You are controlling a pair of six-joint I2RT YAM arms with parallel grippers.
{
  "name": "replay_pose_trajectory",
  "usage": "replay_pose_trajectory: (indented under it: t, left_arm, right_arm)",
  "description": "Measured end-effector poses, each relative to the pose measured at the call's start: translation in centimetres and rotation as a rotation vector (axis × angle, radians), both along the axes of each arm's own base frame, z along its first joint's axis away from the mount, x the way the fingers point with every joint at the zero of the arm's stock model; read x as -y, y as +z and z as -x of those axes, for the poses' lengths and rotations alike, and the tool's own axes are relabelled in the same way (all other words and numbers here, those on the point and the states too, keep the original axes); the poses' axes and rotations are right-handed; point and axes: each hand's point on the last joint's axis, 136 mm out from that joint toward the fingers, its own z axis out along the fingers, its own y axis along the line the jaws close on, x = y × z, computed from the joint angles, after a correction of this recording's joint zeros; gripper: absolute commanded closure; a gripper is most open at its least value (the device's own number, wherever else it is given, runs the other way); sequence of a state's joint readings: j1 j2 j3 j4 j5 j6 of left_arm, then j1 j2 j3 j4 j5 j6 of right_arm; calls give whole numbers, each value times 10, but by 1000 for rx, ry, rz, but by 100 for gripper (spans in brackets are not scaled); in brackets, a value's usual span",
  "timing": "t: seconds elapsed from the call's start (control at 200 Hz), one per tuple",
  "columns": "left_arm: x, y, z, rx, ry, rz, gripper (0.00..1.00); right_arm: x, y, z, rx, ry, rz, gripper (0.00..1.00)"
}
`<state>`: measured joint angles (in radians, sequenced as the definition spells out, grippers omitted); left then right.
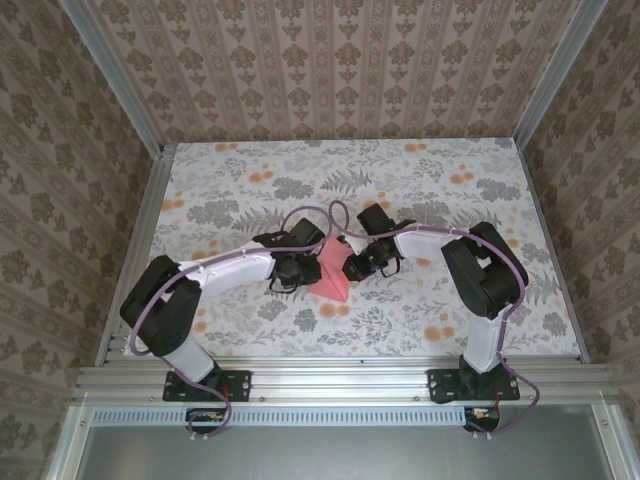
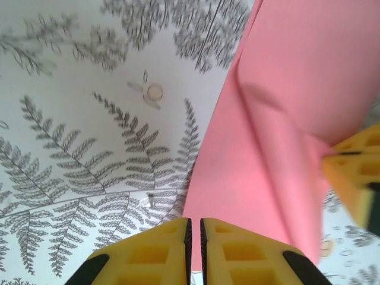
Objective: Fold a paper plane with a square sheet of paper (pick it up from the middle)
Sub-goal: Fold the triangle a second time at the center of the table.
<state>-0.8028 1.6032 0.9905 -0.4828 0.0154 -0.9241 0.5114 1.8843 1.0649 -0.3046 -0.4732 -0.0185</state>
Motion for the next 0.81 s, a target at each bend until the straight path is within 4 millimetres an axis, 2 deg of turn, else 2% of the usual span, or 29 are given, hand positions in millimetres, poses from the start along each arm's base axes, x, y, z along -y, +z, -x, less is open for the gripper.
replay_pose_trajectory:
  t: [0.115,0.31,0.575,0.805]
  left_arm:
    - [5,11,-13,22,17,57,89]
    - [16,15,-27,26,21,151,90]
    - [37,-1,-34,-14,1,214,89]
    - [47,-13,-37,-37,4,244,89]
  right_arm:
    - [0,0,0,1,-1,0,91]
    - [0,0,0,-2,-7,-1,91]
    - [0,-1,0,-2,-17,-5,91]
    - [0,0,0,-5,-23,-6,91]
